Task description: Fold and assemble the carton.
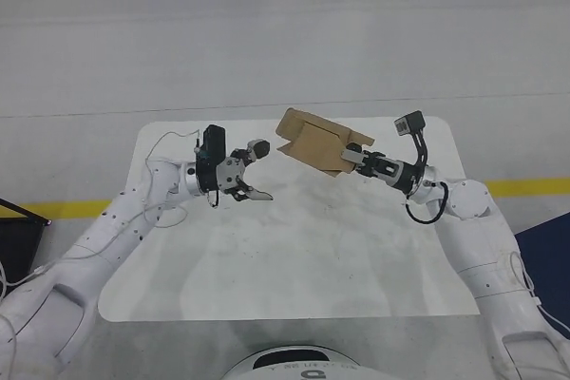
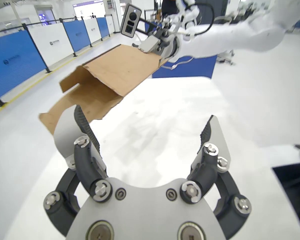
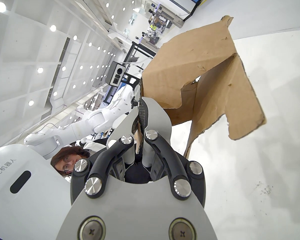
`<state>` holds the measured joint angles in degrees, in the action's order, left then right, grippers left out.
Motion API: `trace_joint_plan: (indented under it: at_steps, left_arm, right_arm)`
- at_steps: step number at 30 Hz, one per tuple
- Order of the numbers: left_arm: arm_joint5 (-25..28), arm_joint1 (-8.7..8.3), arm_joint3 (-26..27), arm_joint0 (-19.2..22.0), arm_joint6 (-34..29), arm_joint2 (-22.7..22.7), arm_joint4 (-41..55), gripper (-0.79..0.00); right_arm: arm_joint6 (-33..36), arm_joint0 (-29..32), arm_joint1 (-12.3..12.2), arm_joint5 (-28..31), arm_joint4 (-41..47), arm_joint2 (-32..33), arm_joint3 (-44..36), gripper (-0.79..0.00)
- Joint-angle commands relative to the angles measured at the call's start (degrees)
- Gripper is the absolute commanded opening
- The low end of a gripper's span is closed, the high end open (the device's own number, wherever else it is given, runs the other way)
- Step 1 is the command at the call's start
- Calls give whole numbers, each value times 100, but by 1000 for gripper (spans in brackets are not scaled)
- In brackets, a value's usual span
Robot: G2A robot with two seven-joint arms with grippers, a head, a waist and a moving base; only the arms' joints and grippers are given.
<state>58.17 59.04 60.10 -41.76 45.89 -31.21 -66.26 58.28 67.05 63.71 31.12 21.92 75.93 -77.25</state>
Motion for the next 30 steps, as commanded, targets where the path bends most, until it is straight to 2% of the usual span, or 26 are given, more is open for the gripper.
trace_joint_plan:
  at_steps: [1, 23, 24, 27, 30]
  left_arm:
    - [-16, -12, 3, 18, 39, 111, 286, 0]
    - [-60, -12, -1, 6, 4, 104, 290, 0]
    - [-186, -10, -68, -31, -128, 55, 401, 0]
    - [-16, 25, -488, 35, -524, -97, 1194, 0]
    - [-16, 68, -801, 319, -1393, 45, 2213, 0]
  right_arm:
    - [1, 0, -1, -2, -5, 1, -4, -785]
    - [30, 0, -9, -19, -197, -22, 3, -785]
    - [-74, 28, -8, -64, -237, -22, -30, -785]
    - [-360, 108, -32, 16, -318, 140, -78, -785]
    - [-863, 279, -57, 141, -815, 283, -242, -785]
